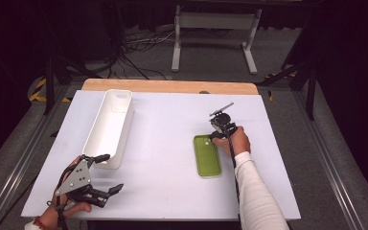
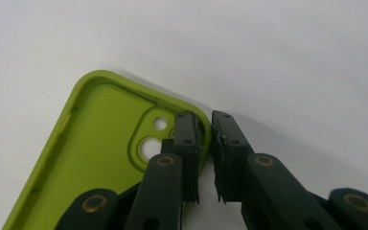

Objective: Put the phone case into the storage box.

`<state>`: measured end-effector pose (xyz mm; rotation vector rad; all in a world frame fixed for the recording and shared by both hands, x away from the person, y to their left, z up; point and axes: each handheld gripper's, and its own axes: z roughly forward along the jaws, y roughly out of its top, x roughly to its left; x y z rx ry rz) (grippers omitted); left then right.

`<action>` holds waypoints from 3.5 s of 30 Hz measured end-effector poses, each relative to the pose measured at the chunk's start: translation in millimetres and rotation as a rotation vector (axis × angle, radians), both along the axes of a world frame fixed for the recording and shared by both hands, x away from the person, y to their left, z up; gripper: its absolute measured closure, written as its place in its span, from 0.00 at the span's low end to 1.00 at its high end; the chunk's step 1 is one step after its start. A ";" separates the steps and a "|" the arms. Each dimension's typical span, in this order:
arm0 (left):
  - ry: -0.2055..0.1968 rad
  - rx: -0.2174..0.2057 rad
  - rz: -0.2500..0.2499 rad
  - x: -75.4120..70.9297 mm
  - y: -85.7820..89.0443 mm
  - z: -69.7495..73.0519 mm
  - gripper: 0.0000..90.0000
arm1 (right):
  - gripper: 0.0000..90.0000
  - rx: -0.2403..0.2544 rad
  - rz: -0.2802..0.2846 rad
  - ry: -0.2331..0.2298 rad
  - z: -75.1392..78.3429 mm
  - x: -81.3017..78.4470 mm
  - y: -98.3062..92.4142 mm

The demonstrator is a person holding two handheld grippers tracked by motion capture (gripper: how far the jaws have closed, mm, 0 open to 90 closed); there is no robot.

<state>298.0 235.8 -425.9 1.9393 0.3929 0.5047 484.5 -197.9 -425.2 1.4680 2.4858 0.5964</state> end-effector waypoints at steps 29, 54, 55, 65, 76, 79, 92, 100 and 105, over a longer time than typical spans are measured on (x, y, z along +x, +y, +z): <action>0.003 -0.039 0.018 2.6 1.9 4.8 0.05 | 0.95 0.115 -0.016 -0.329 44.4 -42.0 -8.7; 0.008 -0.104 0.110 17.1 -11.7 27.8 0.09 | 0.95 0.141 0.038 -0.623 63.0 -85.7 8.8; 0.008 -0.104 0.110 17.1 -11.7 27.8 0.09 | 0.95 0.144 0.048 -0.633 63.5 -88.3 10.4; 0.020 -0.149 0.086 25.6 -40.9 47.3 0.11 | 0.95 0.137 0.111 -0.671 64.4 -104.8 28.6; 0.047 -0.150 0.037 35.8 -77.1 52.9 0.12 | 0.95 0.134 0.184 -0.709 59.8 -120.0 52.5; 0.055 -0.132 0.017 39.2 -89.1 52.0 0.12 | 0.95 0.134 0.196 -0.717 57.9 -123.3 58.5; 0.105 -0.144 0.010 48.6 -116.1 45.9 0.26 | 0.95 0.128 0.238 -0.777 54.4 -132.7 71.6; 0.132 -0.179 0.027 56.1 -116.9 44.3 0.40 | 0.95 0.125 0.270 -0.844 56.6 -140.5 74.8; 0.138 -0.186 0.019 57.9 -114.9 45.0 0.49 | 0.94 0.121 0.280 -0.865 56.7 -143.4 76.9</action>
